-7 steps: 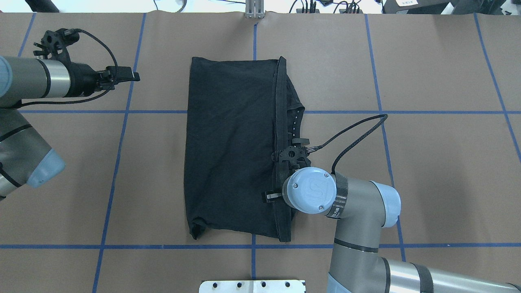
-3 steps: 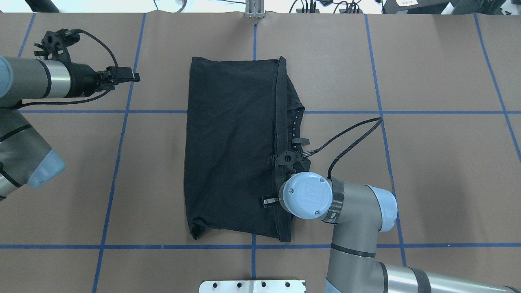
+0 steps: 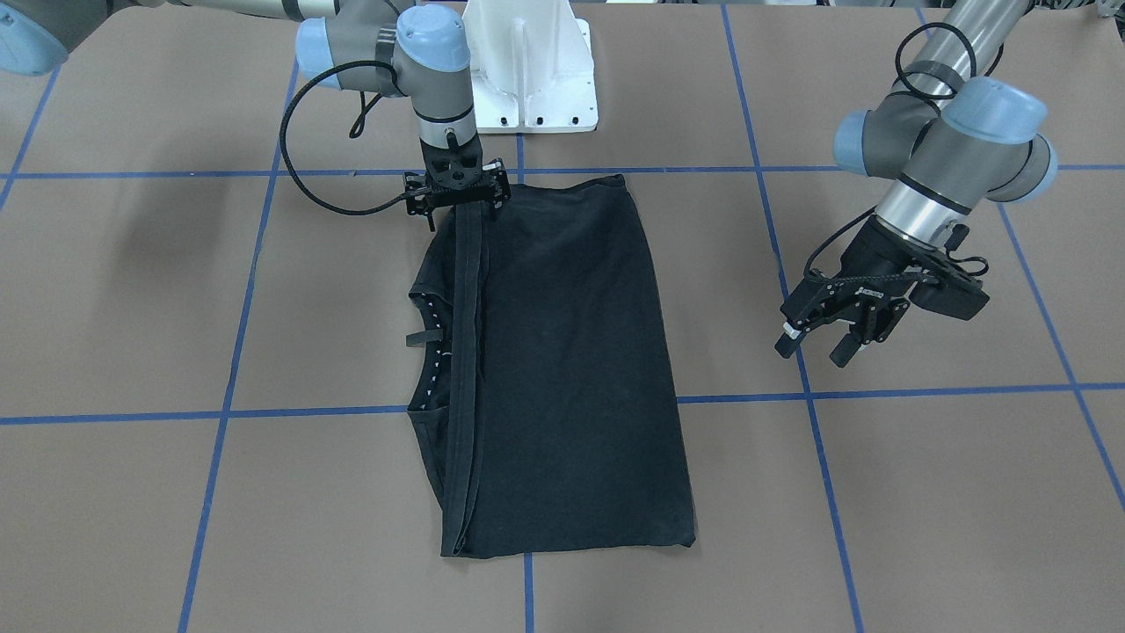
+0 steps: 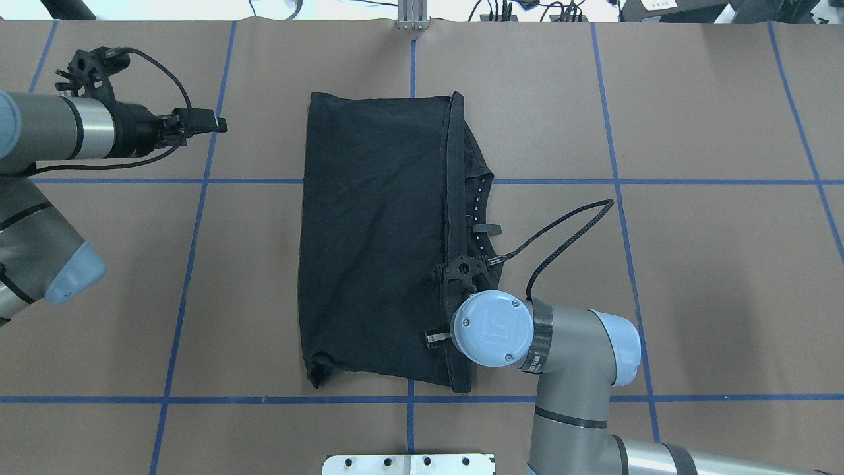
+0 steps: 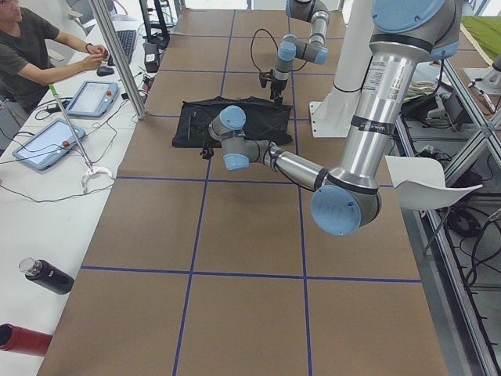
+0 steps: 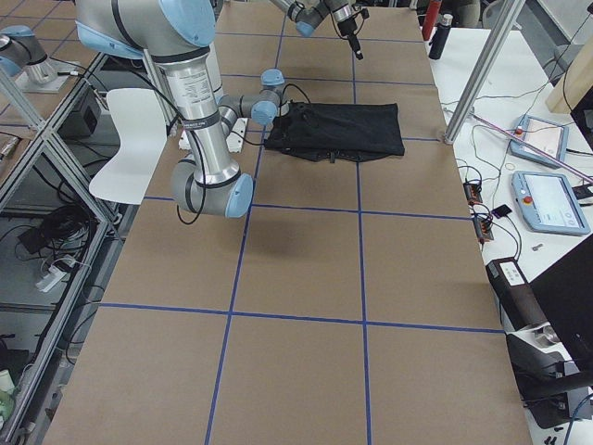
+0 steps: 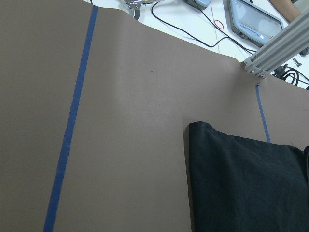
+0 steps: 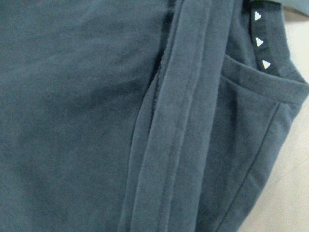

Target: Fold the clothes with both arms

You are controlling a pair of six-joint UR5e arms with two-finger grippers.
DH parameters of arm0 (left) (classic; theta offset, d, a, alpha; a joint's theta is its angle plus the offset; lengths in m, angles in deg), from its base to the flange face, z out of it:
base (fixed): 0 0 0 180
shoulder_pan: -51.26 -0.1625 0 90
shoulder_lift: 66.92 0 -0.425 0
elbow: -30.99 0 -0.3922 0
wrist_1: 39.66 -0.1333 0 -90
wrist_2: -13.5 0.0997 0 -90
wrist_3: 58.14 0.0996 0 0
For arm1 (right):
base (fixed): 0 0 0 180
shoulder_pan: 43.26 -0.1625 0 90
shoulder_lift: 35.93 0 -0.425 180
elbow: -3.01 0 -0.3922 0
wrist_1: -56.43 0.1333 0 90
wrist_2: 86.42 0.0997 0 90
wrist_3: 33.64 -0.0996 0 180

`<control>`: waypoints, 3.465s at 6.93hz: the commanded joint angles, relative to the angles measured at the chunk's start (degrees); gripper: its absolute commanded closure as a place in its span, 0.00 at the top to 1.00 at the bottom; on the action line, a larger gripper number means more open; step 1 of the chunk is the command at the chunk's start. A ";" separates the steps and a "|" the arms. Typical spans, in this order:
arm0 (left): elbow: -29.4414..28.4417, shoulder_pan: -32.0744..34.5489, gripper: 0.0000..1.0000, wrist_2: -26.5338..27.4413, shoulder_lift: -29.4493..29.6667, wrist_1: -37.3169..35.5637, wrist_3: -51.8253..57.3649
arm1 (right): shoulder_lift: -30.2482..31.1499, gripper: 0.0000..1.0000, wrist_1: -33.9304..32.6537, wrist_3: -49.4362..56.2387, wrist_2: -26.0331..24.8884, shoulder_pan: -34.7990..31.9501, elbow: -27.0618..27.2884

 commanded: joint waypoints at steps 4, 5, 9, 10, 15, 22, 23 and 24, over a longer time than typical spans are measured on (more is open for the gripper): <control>0.14 0.00 1.00 -0.09 0.00 0.00 -0.09 | 0.05 1.00 -2.25 -0.03 -0.01 1.10 0.31; 0.14 -0.09 1.00 -0.09 0.00 0.00 -0.09 | 0.22 1.00 -2.25 -0.03 0.08 1.19 0.22; 0.22 -0.18 1.00 -0.09 0.00 0.00 -0.09 | 0.66 1.00 -2.34 -0.03 0.25 1.45 0.31; 0.22 -0.18 1.00 -0.09 0.00 0.00 -0.09 | 0.93 1.00 -2.77 0.05 0.25 1.28 0.83; 0.22 -0.27 1.00 -0.09 0.09 0.00 -1.32 | 2.08 1.00 -9.20 1.72 0.78 0.39 5.23; 0.22 -0.44 1.00 -0.09 0.18 0.00 -1.32 | -0.04 1.00 -8.93 1.55 -0.10 3.21 3.66; 0.22 -0.44 1.00 -0.09 0.35 0.09 -1.32 | 0.14 1.00 -9.02 1.64 0.25 3.21 3.65; 0.22 -0.44 1.00 -0.09 0.35 0.00 -1.32 | 0.31 1.00 -9.19 1.64 0.51 3.21 3.65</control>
